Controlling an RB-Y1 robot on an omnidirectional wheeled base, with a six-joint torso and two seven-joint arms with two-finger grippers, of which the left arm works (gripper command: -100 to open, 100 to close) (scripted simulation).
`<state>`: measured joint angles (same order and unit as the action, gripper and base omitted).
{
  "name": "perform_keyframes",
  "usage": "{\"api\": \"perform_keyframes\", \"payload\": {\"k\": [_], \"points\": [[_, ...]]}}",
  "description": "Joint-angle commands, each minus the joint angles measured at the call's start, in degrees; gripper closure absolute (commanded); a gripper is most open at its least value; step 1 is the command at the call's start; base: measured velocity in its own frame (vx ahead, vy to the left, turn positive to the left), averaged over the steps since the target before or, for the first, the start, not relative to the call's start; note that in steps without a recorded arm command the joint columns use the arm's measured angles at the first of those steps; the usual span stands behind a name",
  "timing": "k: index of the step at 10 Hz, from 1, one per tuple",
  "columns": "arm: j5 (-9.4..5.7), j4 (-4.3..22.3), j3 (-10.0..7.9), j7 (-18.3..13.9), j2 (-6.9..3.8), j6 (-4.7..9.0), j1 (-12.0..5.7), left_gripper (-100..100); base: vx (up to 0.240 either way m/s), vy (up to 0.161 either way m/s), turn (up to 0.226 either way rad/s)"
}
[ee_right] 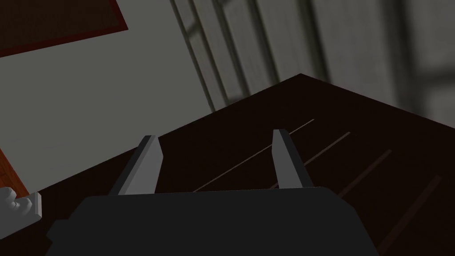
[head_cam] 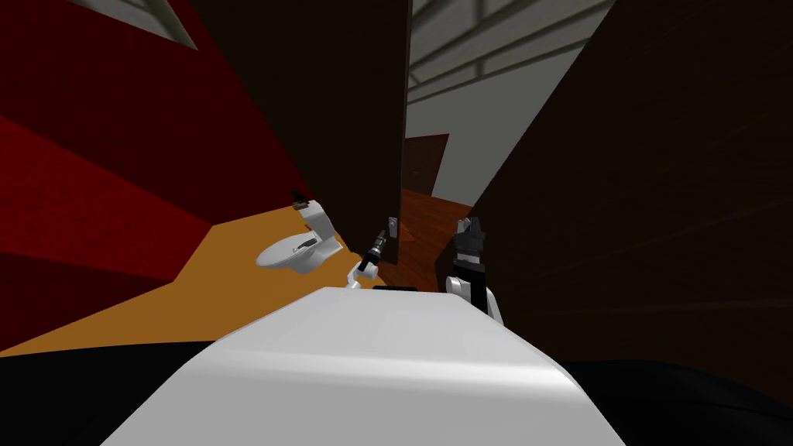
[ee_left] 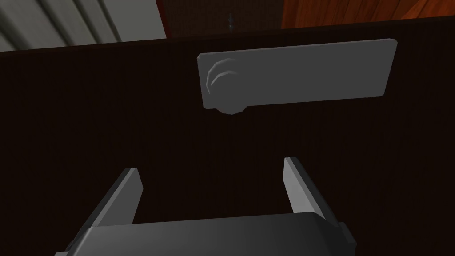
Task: Push the door open
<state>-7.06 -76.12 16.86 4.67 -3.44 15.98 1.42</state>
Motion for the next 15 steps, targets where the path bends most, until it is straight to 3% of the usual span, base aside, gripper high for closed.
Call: {"api": "perform_keyframes", "payload": {"k": [1,8,9,14,15], "points": [[0.03,0.38,-0.24,0.01,-0.14,0.2,-0.33,-100,0.165,-0.046,-0.016],[0.22,2.08,-1.25,0.12,0.63,1.07,-1.53,-100,0.18,-0.052,-0.018],[0.22,2.08,-1.25,0.12,0.63,1.07,-1.53,100,-0.007,0.003,0.003],[0.22,2.08,-1.25,0.12,0.63,1.07,-1.53,100,-0.015,0.006,-0.002],[-0.3,2.12,-0.46,0.85,0.04,0.95,-1.24,100,0.088,0.012,0.169]]}}
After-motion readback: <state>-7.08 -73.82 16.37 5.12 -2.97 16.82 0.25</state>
